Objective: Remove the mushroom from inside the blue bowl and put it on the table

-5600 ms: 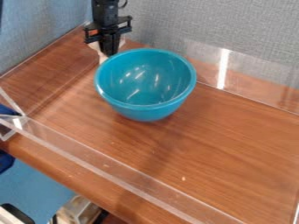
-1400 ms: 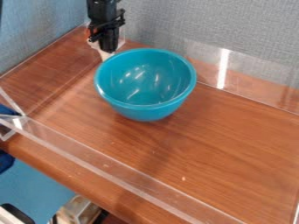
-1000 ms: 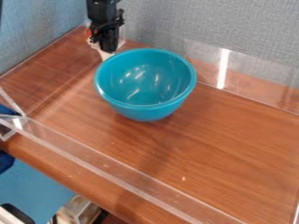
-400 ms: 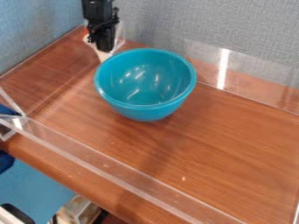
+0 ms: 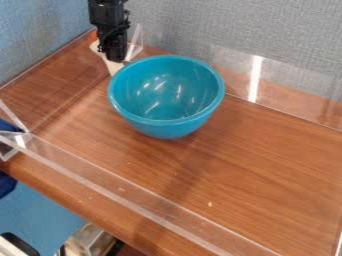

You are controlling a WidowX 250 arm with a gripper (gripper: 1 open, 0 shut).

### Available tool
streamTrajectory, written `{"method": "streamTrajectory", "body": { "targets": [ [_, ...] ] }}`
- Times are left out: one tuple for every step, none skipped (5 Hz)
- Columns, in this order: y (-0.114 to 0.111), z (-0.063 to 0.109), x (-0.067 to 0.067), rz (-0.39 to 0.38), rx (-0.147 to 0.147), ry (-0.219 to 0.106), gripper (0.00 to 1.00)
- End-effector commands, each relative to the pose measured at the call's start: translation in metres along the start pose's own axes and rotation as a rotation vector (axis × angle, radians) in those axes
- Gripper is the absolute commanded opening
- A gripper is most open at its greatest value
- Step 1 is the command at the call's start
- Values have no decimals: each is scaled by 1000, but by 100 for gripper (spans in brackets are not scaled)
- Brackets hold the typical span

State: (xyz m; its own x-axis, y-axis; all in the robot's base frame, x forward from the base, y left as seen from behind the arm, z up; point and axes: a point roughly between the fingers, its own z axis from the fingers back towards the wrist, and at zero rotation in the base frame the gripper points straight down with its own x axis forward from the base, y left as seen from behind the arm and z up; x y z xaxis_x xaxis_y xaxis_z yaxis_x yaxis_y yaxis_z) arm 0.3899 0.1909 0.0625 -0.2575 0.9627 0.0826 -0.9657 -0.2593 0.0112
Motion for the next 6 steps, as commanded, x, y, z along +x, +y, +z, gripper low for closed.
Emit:
{"method": "streamTrajectory", "body": {
  "targets": [
    [2,39,14,78,-91,-23,0],
    [6,37,14,116,-86,-22,0],
    [9,33,16,160,-79,-23,0],
    [14,31,18,208,-73,-23,0],
    [19,27,22,251,-67,-25,0],
    [25,24,24,291,-61,-27,0]
  ]
}}
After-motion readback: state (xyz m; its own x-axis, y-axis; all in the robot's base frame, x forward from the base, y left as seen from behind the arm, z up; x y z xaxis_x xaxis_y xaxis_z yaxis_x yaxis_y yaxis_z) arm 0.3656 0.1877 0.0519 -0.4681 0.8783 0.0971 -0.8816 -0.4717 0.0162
